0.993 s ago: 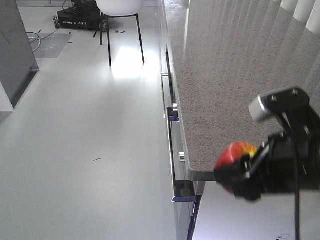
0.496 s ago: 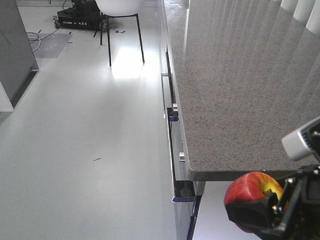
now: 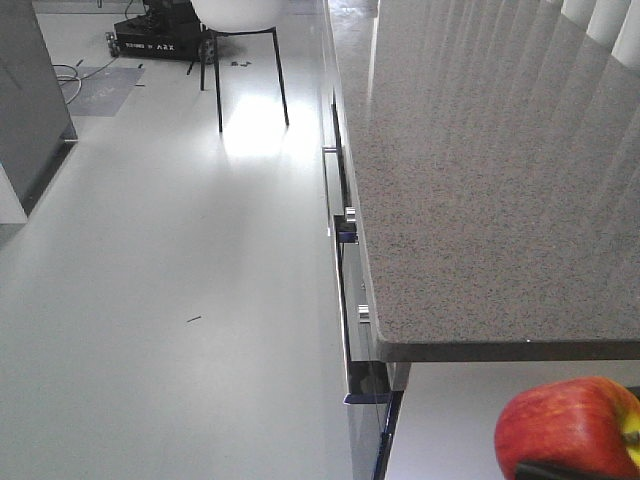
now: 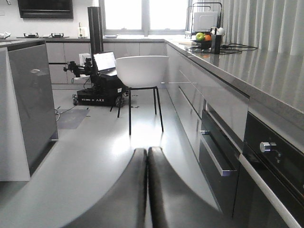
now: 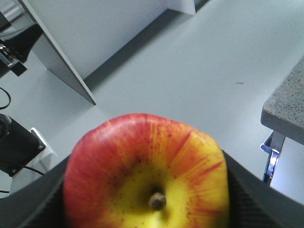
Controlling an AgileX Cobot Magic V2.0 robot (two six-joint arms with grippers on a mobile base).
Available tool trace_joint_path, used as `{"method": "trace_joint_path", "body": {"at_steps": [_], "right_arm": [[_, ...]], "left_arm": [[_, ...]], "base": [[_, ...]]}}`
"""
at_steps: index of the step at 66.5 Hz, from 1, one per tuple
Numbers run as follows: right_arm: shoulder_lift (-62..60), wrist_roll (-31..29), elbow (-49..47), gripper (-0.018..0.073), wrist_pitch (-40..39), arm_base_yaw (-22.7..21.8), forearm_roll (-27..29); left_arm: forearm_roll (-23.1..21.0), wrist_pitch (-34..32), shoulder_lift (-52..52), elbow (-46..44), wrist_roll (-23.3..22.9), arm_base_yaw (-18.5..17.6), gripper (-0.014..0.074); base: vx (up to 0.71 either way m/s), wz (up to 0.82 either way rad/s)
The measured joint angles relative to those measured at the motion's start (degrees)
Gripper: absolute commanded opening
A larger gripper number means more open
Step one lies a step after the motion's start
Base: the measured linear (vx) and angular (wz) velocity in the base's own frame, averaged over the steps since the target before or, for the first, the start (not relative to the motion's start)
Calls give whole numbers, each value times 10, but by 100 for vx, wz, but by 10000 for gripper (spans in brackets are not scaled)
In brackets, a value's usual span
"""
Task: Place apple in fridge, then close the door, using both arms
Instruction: 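Pull the held apple back toward the robot body with the right gripper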
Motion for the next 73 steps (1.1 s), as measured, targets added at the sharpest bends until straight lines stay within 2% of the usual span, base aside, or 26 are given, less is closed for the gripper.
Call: {"method": "trace_joint_path", "body": {"at_steps": [20,73], "right_arm": [[-60,2,89,331,-29,0,25],[-69,2,92,331,-46,0,36]], "left_arm": [[0,0,0,0,0,0,-6],[0,0,0,0,0,0,-6]], "base": [[0,0],[0,0]]}}
